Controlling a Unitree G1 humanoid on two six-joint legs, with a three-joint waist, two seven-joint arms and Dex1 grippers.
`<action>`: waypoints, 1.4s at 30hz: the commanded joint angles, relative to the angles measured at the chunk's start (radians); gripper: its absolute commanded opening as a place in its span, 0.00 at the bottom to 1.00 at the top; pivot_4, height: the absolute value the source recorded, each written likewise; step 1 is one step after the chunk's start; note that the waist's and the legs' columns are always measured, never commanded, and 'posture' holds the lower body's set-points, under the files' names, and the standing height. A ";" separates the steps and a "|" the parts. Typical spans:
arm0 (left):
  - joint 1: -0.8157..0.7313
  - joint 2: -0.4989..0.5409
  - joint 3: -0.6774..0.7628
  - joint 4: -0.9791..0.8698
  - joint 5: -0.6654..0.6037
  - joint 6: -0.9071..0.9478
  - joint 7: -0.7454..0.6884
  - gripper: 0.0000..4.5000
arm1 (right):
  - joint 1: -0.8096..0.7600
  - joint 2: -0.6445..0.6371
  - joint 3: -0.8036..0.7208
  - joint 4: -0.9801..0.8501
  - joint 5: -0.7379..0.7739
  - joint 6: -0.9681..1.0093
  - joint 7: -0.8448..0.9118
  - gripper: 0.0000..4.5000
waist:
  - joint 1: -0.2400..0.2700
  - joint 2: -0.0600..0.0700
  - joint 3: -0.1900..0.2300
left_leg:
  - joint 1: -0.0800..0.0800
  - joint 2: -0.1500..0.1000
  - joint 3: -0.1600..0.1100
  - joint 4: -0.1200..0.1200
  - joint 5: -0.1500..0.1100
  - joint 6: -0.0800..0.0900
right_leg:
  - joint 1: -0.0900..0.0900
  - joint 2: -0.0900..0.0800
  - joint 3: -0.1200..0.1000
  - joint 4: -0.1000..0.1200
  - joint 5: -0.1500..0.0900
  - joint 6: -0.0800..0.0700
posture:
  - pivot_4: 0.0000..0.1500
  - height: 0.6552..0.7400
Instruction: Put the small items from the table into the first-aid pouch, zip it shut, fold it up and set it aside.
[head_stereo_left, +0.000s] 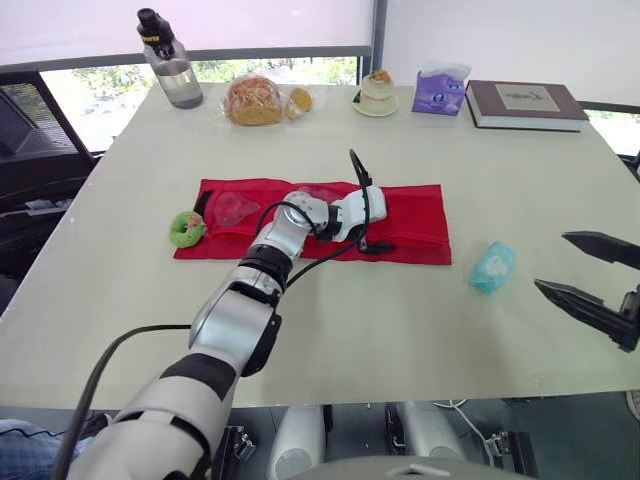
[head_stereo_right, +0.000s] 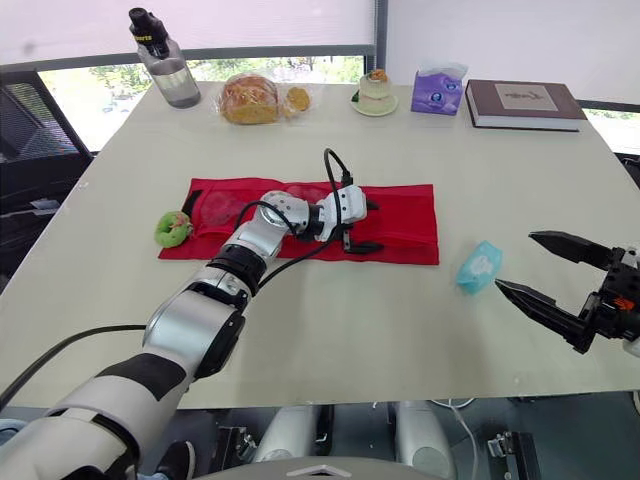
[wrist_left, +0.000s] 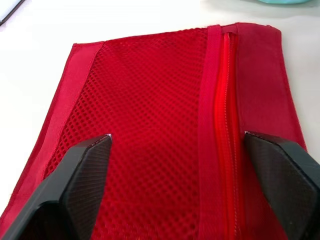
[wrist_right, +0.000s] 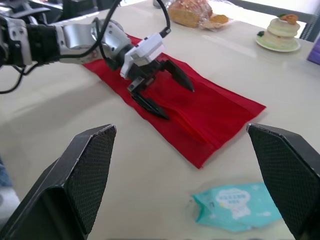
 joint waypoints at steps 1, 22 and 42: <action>-0.026 -0.022 0.012 0.002 -0.004 -0.006 0.022 0.65 | 0.009 0.017 -0.031 -0.032 -0.022 -0.039 -0.015 1.00 | 0.001 0.000 0.000 | 0.000 0.000 0.000 0.000 0.000 0.000 | 0.000 0.000 0.000 0.000 0.000 0.000 | 1.00 1.00; -0.017 -0.065 0.026 -0.040 -0.021 0.021 0.061 0.00 | -0.014 0.100 0.126 0.011 -0.217 -0.071 -0.196 1.00 | -0.001 0.000 0.000 | 0.000 -0.001 0.000 0.000 0.000 0.000 | 0.000 0.000 0.000 0.000 0.000 0.000 | 1.00 1.00; -0.004 -0.126 0.026 -0.088 -0.012 0.083 0.118 0.00 | -0.181 0.540 0.624 0.045 -0.597 0.094 -0.807 1.00 | -0.001 0.001 -0.001 | 0.000 -0.002 0.000 0.000 0.000 0.000 | 0.000 -0.001 0.000 0.001 0.001 -0.002 | 1.00 1.00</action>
